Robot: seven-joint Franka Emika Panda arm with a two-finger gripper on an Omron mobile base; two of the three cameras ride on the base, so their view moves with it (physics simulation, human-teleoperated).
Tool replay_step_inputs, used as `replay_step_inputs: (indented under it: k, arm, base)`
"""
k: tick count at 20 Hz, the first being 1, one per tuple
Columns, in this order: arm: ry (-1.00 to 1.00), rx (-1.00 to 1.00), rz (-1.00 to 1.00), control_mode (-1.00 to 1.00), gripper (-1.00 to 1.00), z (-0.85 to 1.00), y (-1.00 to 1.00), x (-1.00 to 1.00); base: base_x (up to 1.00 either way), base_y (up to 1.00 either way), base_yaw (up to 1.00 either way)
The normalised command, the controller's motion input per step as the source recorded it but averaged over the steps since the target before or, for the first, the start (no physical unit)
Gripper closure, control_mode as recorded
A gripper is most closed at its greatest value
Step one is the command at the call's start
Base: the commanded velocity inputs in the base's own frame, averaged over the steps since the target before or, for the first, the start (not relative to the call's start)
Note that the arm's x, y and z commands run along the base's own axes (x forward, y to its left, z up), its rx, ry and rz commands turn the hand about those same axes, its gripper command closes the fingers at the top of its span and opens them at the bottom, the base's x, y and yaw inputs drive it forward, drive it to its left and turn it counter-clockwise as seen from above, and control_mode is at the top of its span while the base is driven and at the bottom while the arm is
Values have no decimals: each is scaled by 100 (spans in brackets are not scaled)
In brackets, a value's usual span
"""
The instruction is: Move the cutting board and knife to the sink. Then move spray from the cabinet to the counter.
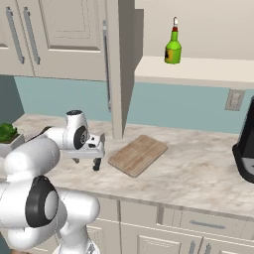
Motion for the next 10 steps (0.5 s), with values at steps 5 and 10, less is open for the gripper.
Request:
replay_step_inputs:
  k: [5, 10]
  arm:
    - [0, 0, 0, -100, -100, 0, -4, 20]
    - [0, 0, 0, -100, -100, -9, 0, 26]
  base:
    - [0, 0, 0]
    - [0, 0, 0]
